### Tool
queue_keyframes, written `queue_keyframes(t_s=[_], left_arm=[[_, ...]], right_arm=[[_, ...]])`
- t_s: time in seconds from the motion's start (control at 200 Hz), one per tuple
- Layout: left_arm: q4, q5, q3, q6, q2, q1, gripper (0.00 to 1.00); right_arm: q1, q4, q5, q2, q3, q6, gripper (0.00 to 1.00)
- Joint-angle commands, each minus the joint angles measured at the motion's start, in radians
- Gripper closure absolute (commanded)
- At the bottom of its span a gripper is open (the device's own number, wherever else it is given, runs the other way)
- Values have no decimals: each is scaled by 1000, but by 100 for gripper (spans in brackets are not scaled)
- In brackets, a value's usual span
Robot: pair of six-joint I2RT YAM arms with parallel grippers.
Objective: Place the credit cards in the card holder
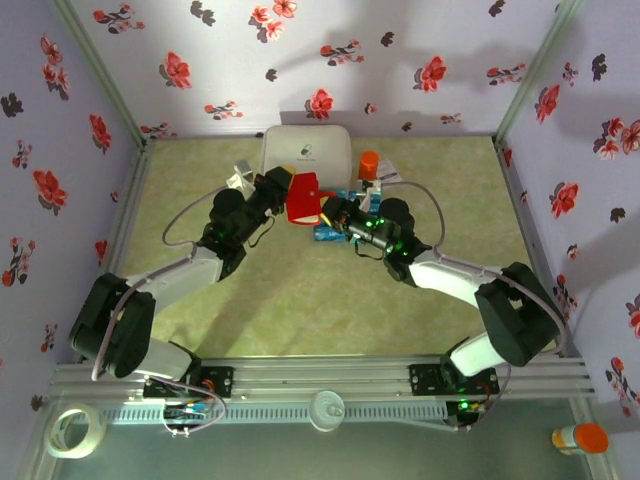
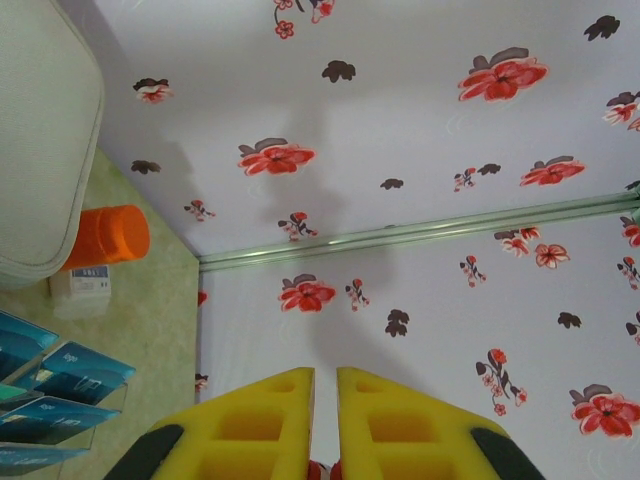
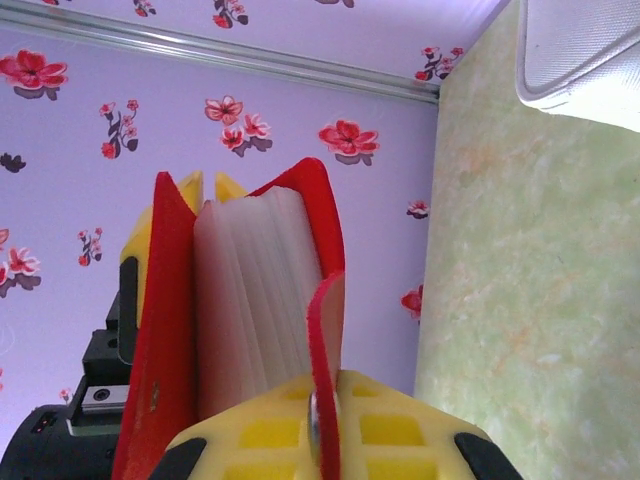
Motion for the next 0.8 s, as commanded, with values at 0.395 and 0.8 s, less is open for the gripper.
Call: queue_keyframes(t_s=[0.395, 0.8], left_arm=[[32, 14, -64, 35, 0, 19, 37], [-530, 53, -30, 399, -174, 59, 0]], right_arm=[[-22, 104, -53, -24, -54, 32, 100], [-30, 105, -65, -28, -169, 7, 100]])
